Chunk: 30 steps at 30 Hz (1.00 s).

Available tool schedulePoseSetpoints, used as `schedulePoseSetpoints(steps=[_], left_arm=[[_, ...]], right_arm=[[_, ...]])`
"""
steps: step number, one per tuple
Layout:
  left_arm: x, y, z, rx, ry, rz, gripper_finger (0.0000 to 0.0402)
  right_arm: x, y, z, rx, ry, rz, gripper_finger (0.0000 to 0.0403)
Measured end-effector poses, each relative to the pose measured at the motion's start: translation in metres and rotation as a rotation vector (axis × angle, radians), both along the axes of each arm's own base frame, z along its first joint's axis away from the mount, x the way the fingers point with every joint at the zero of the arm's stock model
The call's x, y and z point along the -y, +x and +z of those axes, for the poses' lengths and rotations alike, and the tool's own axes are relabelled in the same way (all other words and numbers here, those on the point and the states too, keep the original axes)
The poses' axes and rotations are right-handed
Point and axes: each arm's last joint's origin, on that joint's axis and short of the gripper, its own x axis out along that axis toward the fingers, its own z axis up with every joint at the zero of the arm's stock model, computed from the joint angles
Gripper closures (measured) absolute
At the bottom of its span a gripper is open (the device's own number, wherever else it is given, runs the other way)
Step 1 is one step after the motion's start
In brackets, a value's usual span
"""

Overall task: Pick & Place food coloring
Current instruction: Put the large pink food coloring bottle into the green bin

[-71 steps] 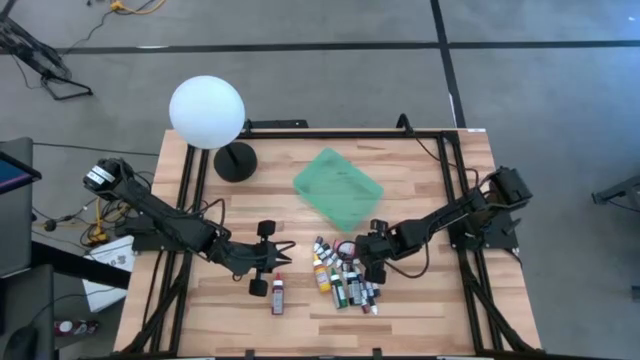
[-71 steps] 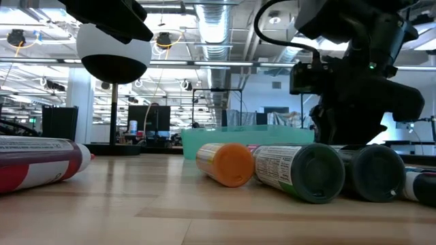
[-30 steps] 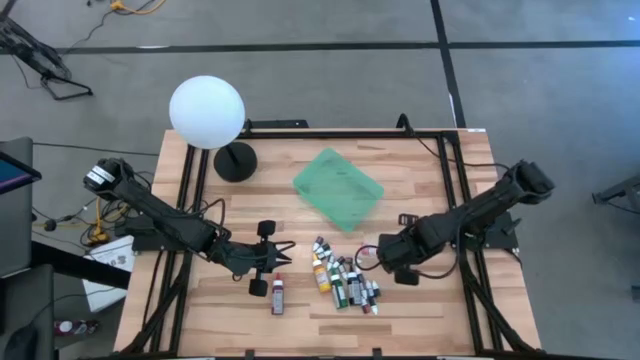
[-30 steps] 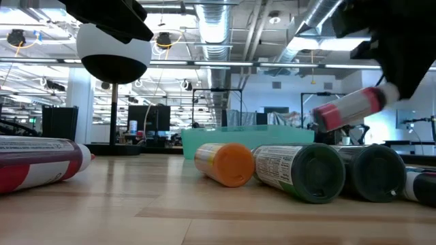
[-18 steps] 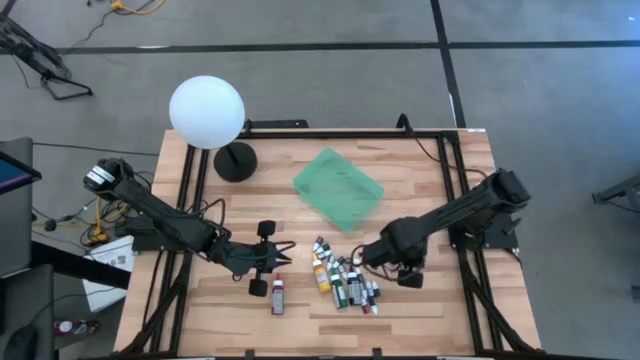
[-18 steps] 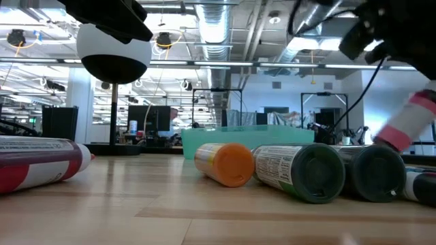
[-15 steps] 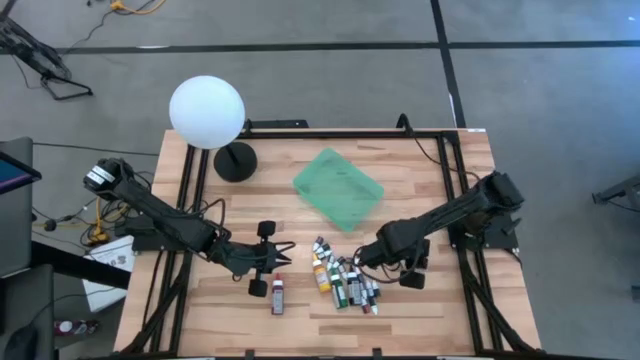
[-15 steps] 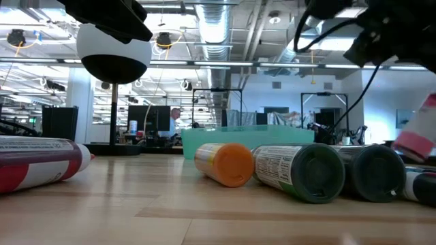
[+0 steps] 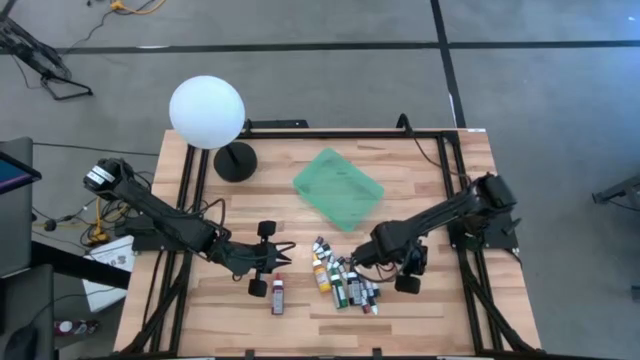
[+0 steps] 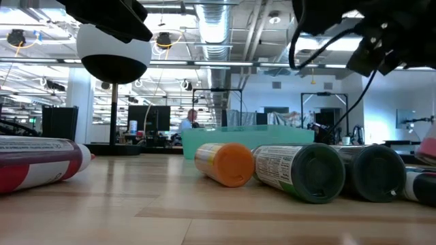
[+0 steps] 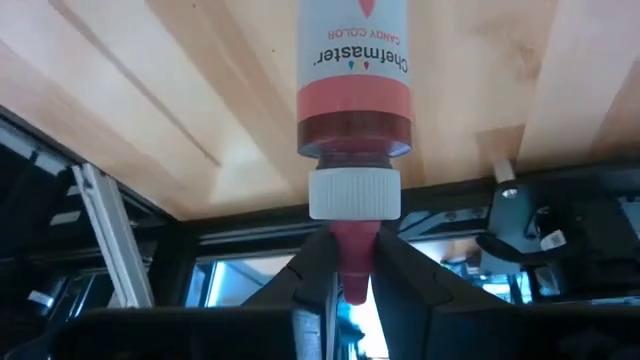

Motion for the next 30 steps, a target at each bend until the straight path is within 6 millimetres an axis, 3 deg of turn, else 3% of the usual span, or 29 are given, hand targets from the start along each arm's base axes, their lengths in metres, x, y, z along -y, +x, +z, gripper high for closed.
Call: schedulePoseSetpoints(steps=[10,30], left_arm=[[0.000,0.000,0.000,-0.002,0.000,0.000,0.0386],[0.000,0.000,0.000,-0.001,0.006,-0.004,0.0386]], right_arm=[[0.001,0.009,-0.021,-0.063,0.064,0.035,0.0356],[0.002,0.025,0.001,0.056,0.053,0.036,0.0353]])
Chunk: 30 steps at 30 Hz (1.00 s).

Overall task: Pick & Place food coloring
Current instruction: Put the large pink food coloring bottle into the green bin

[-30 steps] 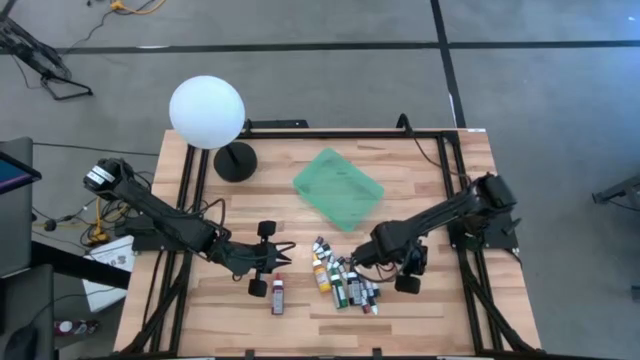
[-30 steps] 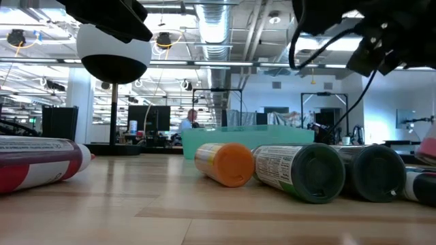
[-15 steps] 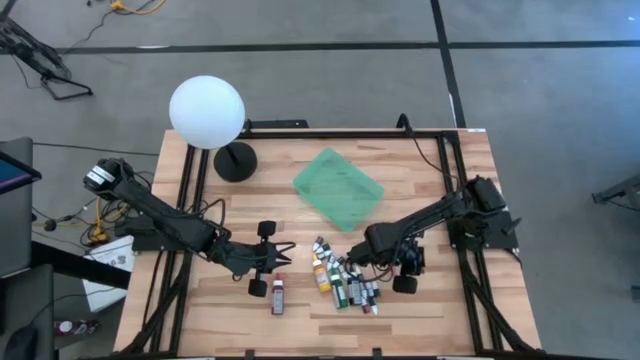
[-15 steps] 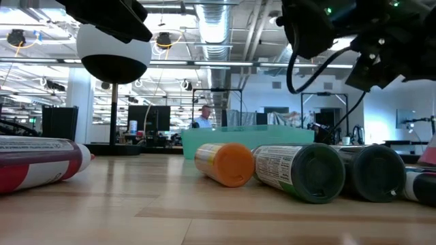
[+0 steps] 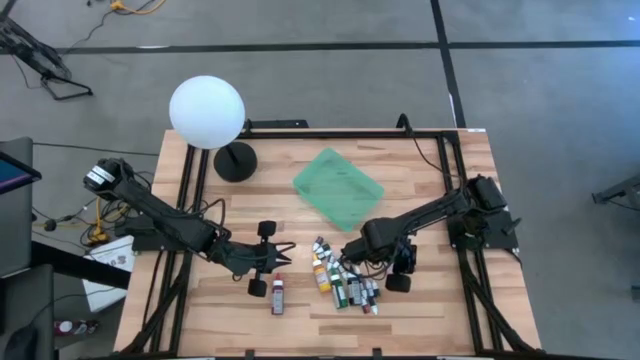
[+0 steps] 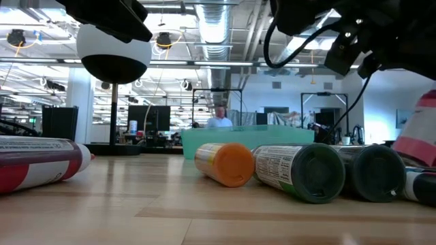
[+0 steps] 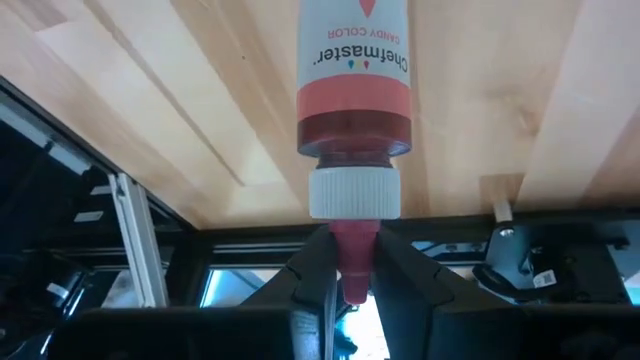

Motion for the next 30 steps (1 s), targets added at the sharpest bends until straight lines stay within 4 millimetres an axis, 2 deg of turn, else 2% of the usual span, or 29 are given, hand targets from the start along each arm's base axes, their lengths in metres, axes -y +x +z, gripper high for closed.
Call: schedulePoseSetpoints(steps=[18,30], left_arm=[[0.000,-0.001,-0.002,-0.023,-0.005,0.006,0.0386],[0.000,-0.001,-0.002,-0.028,-0.015,-0.010,0.0386]], right_arm=[[-0.004,0.000,-0.001,-0.046,0.045,-0.075,0.0353],[-0.020,-0.007,0.000,-0.080,0.042,-0.087,0.0353]])
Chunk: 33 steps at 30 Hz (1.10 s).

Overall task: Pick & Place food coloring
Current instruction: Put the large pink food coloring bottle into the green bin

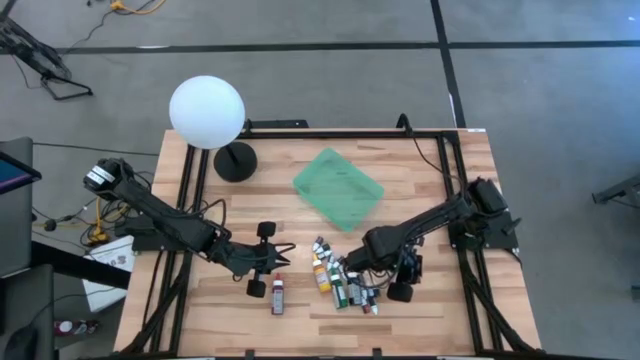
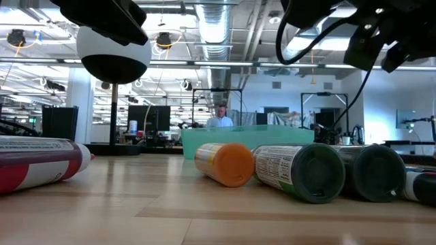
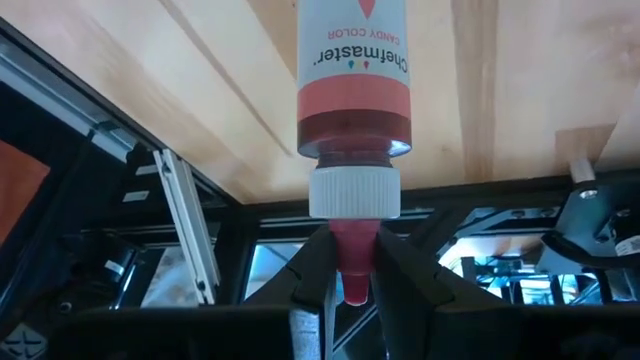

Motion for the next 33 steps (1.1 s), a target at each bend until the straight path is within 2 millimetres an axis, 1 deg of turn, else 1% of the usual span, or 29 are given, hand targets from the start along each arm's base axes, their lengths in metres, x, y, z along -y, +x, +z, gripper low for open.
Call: schedulePoseSetpoints(steps=[9,17,27,33], left_arm=[[0.000,0.000,0.000,0.001,-0.004,0.002,0.0386],[0.000,0.000,0.000,0.000,-0.012,0.002,0.0386],[0.001,0.000,0.000,0.000,-0.007,-0.003,0.0386],[0.001,0.000,0.000,0.000,-0.005,-0.004,0.0386]], right_arm=[[-0.002,-0.001,0.000,-0.010,-0.028,-0.014,0.0353],[-0.004,0.004,-0.017,-0.066,-0.048,-0.012,0.0353],[-0.006,0.004,-0.016,-0.079,-0.013,-0.040,0.0358],[-0.003,0.005,-0.016,-0.080,-0.013,-0.049,0.0346]])
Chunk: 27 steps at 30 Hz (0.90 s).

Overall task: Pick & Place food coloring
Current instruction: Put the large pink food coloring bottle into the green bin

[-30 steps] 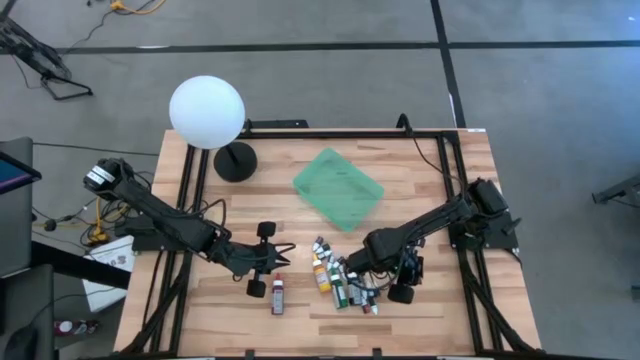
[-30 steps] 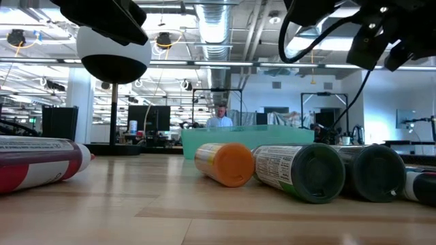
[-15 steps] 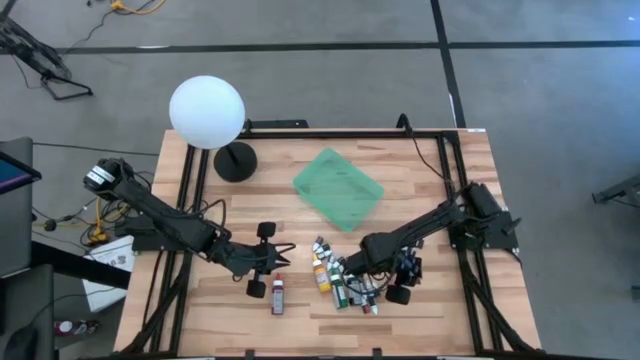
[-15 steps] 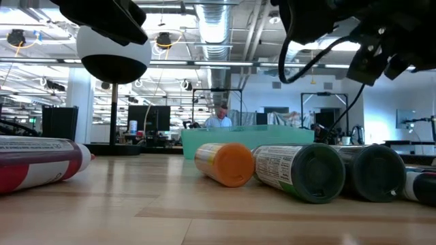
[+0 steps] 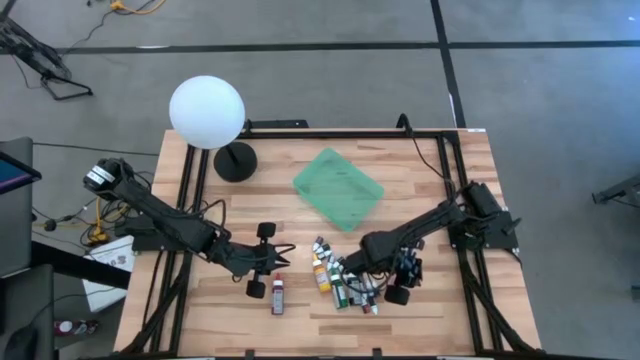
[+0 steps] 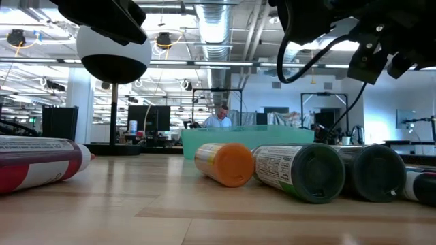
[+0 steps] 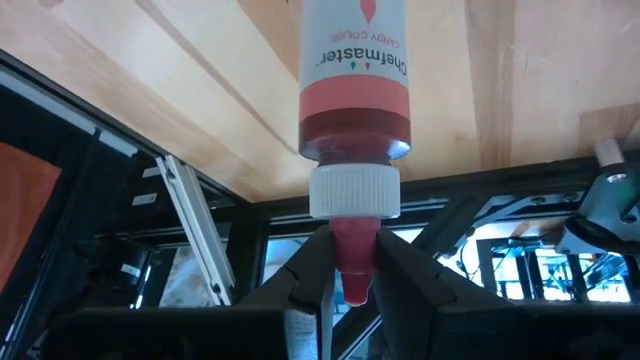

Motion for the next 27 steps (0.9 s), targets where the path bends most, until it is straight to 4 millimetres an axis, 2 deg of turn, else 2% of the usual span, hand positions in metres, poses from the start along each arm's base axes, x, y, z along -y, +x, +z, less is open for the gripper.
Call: schedulePoseSetpoints(steps=[15,27], left_arm=[[0.000,0.000,0.000,0.000,0.000,0.001,0.0386],[0.000,0.000,0.000,0.001,0.000,0.002,0.0386]], right_arm=[[0.001,0.000,0.001,0.003,-0.002,-0.001,0.0342],[0.004,0.017,0.024,0.149,-0.053,0.033,0.0342]])
